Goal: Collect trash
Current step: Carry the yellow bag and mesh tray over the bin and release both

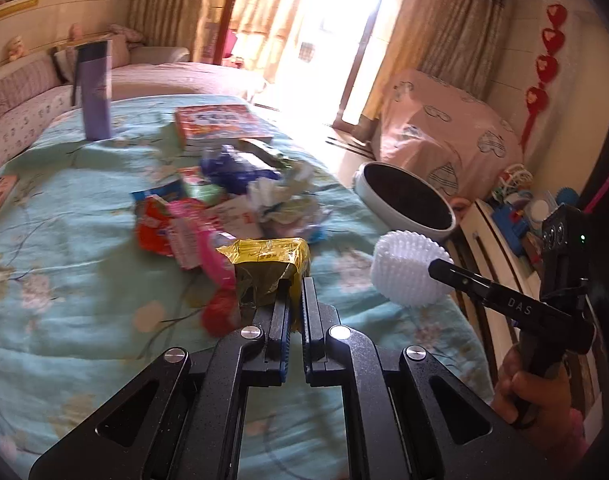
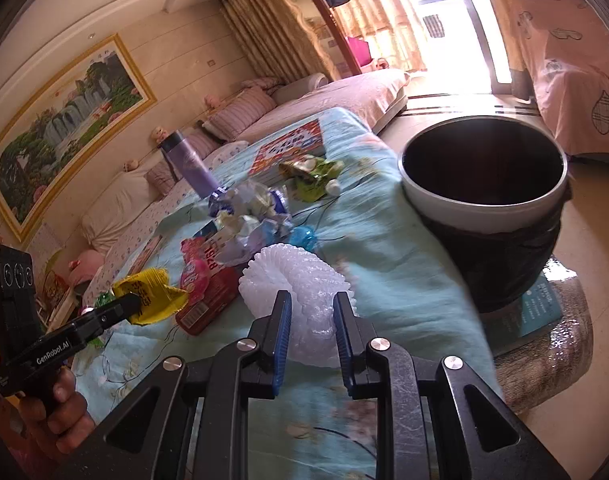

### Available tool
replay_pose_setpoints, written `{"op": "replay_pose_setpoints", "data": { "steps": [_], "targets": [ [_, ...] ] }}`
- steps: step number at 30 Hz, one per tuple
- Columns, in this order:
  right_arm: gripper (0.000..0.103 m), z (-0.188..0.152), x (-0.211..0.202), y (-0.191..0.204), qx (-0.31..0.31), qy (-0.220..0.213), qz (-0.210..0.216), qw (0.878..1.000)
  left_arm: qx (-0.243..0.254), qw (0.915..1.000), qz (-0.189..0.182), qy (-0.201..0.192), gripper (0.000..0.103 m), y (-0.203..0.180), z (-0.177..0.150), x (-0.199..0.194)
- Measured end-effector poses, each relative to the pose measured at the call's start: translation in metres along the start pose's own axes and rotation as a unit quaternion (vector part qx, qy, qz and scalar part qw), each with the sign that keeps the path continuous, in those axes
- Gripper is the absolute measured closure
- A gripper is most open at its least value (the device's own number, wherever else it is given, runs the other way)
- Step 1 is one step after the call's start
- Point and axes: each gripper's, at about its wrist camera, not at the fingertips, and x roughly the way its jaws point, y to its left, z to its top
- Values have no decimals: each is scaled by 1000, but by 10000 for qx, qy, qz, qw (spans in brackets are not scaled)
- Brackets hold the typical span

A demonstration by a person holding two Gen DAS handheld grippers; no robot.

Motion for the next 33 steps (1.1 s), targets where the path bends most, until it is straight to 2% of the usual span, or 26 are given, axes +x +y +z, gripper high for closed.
{"op": "replay_pose_setpoints", "data": {
  "steps": [5,12,26,33],
  "targets": [
    [81,5,-13,-18,132,-154,-86,9998,179,9993,-286,157,99,-27,7,20],
    [81,16,-32,-40,240,-408,-241,9986,487,9972,-488,273,99,-63,20,44],
    [81,48,-40,-89,425,-668,-550,9953,817,9933,-702,411,99,-113,57,93],
    [81,75,-40,-117,508,-813,-717,9928,905,9917,-795,453,99,-135,83,125]
  ]
}}
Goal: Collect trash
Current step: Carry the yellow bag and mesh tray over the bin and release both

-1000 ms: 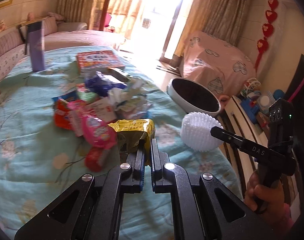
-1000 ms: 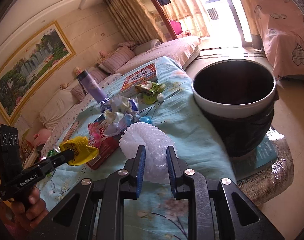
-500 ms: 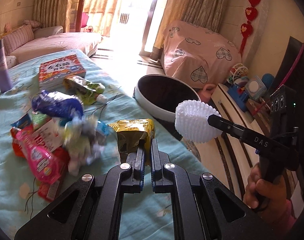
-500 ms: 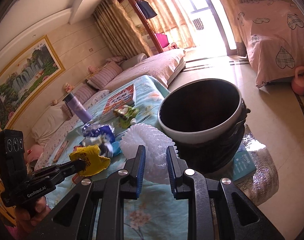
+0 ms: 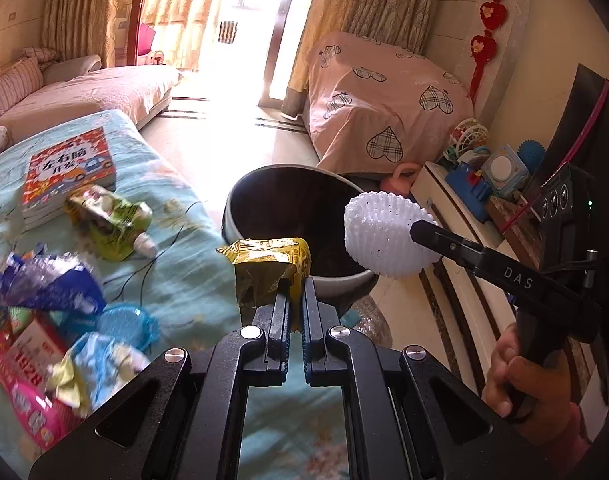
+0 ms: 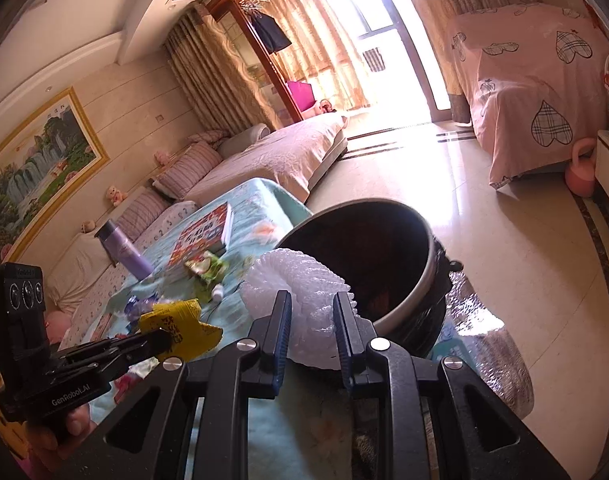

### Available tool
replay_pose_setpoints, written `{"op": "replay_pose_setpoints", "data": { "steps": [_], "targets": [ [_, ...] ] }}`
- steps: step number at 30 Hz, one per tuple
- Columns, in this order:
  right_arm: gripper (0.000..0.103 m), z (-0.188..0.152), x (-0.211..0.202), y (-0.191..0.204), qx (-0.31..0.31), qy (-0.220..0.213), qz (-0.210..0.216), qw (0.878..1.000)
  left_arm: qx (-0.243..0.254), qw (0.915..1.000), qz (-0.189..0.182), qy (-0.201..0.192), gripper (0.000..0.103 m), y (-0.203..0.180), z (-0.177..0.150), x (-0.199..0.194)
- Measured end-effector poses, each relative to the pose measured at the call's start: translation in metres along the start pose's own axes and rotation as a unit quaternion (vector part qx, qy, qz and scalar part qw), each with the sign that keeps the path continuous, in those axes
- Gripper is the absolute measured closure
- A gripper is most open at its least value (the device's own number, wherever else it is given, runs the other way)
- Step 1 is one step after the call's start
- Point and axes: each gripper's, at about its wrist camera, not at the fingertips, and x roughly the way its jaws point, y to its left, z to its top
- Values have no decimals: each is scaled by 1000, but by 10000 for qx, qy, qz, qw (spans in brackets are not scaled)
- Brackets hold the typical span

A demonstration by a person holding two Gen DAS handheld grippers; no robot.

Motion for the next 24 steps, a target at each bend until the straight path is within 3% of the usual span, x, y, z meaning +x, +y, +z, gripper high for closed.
{"op": "replay_pose_setpoints", "data": {
  "steps": [9,24],
  "targets": [
    [81,27,25,-20,70,61,-94,9999,45,9997,-38,217,99,-10,31,45],
    [81,46,61,-44,153,298,-160,9993,96,9987,60,498,99,-13,49,96]
  ]
}}
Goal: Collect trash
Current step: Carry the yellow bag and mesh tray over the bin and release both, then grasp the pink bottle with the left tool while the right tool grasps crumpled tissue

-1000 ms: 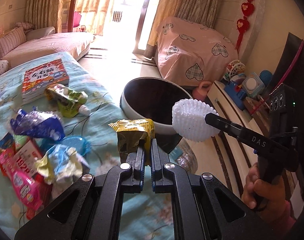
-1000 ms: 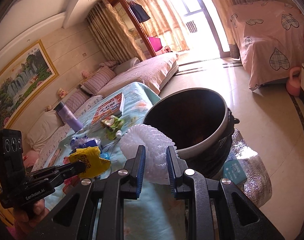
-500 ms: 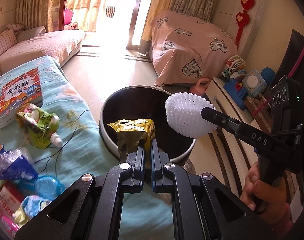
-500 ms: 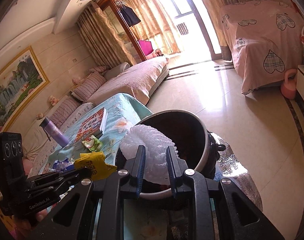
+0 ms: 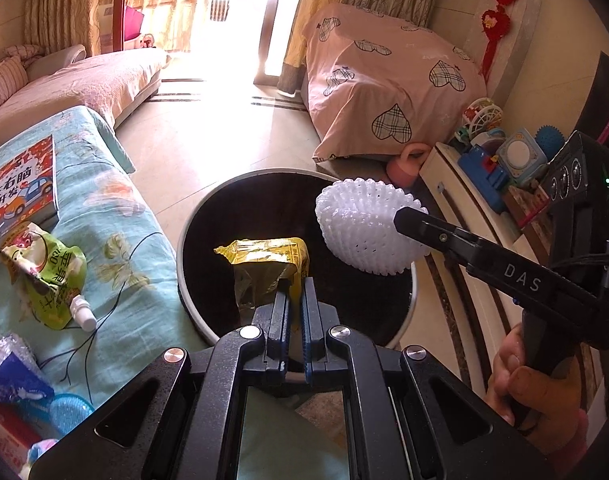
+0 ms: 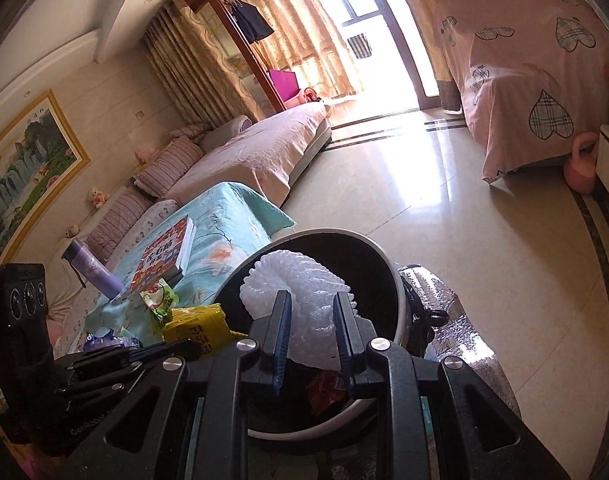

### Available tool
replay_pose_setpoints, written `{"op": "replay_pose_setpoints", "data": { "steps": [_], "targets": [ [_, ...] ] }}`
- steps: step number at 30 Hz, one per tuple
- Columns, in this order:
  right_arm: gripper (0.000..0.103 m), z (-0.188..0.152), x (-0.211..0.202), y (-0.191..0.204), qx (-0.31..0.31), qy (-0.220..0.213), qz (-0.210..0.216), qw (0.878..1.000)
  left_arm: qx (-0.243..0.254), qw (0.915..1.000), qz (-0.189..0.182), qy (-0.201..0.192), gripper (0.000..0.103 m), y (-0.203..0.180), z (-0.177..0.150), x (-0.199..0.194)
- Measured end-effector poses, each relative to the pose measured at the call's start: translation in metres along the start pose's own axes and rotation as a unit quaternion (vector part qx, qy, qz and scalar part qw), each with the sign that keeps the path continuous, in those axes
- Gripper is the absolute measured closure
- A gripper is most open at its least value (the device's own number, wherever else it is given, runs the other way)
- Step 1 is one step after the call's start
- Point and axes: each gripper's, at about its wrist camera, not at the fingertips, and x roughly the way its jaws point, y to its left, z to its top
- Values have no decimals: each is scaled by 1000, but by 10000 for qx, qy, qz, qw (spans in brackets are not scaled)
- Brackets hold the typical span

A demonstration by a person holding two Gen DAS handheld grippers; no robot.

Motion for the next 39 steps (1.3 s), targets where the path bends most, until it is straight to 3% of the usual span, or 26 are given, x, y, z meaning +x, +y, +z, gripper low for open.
{"op": "replay_pose_setpoints", "data": {
  "steps": [2,3,4,6,9,12,14,16,18,29,39],
  "targets": [
    [77,1,6,-2,-6,55,-8,10000,-16,10000,78,47,95,3,1,6],
    [76,1,11,-4,-2,108,-19,9999,-38,9999,101,97,86,5,0,9],
    [71,1,15,-6,25,150,-11,9999,-72,9999,102,119,69,5,-1,11],
    [67,0,21,-11,153,237,5,9996,-160,9997,166,98,43,9,-5,9],
    [56,-2,20,-17,307,222,52,9993,-215,9996,181,48,42,13,-9,2],
    [53,-2,9,-19,361,96,52,9993,-330,9994,137,-31,42,17,-16,-10],
    [44,-4,2,-18,398,29,101,9992,-345,9993,129,-103,41,16,-22,-20],
    [21,-9,-9,-14,415,-69,179,9990,-356,9991,128,-178,39,15,-32,-32],
    [17,-16,-18,-6,347,-153,213,9991,-377,9990,106,-236,36,14,-43,-43],
    [13,-74,-52,46,94,-58,442,9990,-581,9970,308,-414,34,26,-122,-111],
    [11,-123,-58,95,-198,260,653,9973,-1152,9897,686,-505,30,78,-179,-158]
  ]
}}
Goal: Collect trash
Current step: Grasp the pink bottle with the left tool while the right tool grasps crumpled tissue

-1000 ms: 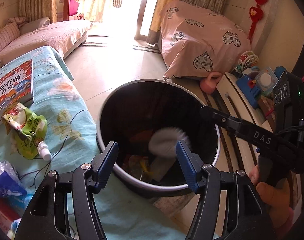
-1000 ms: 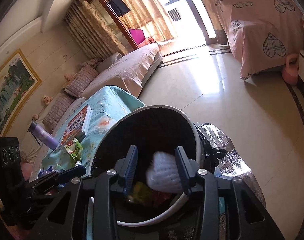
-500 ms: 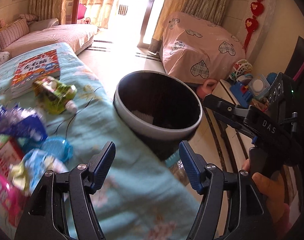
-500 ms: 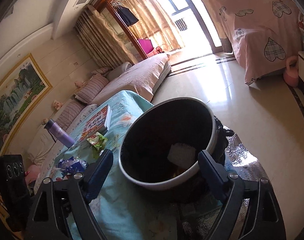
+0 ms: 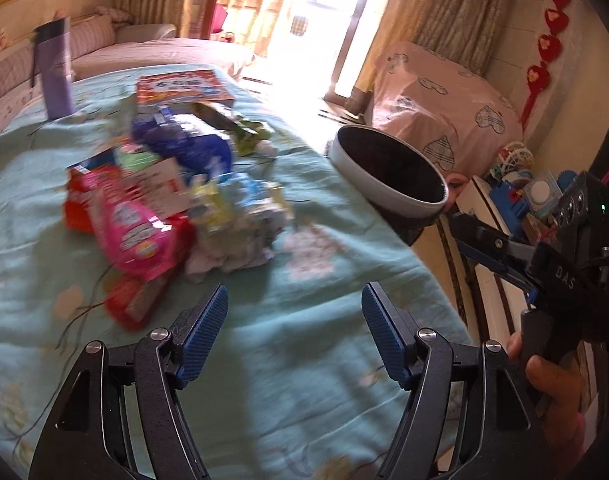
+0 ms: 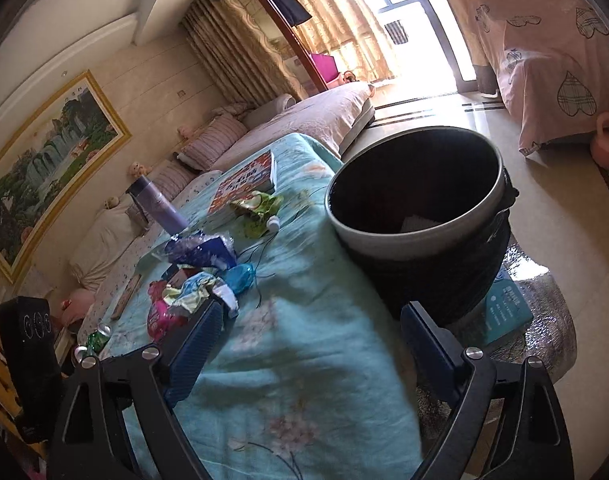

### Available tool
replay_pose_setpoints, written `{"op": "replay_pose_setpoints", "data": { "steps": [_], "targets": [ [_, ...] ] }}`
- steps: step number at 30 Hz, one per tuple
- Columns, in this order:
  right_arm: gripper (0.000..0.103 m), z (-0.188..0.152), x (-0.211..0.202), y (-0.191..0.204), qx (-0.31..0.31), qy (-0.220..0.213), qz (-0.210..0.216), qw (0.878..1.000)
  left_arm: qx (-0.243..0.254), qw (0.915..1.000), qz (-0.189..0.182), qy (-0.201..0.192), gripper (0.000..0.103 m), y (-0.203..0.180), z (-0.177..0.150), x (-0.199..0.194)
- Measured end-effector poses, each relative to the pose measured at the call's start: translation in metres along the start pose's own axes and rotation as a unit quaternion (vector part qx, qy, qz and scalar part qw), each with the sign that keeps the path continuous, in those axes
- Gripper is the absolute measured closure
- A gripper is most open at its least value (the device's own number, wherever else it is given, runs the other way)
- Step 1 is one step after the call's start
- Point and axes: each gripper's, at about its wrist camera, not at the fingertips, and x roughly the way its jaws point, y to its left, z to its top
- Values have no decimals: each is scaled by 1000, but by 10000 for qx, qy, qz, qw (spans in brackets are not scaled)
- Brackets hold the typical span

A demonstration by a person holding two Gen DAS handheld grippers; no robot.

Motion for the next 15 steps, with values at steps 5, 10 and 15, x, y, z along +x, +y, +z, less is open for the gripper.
{"op": "replay_pose_setpoints", "data": {
  "steps": [5,10,15],
  "targets": [
    [11,-16,7,22,-123,158,70,9998,-357,9992,119,-138,27,35,-9,-20],
    [11,-29,15,40,-234,279,222,9991,-638,9968,420,-227,13,59,-15,-32],
    [11,-36,24,59,-422,311,199,9984,-606,9928,976,-336,3,71,-17,-40]
  ]
}}
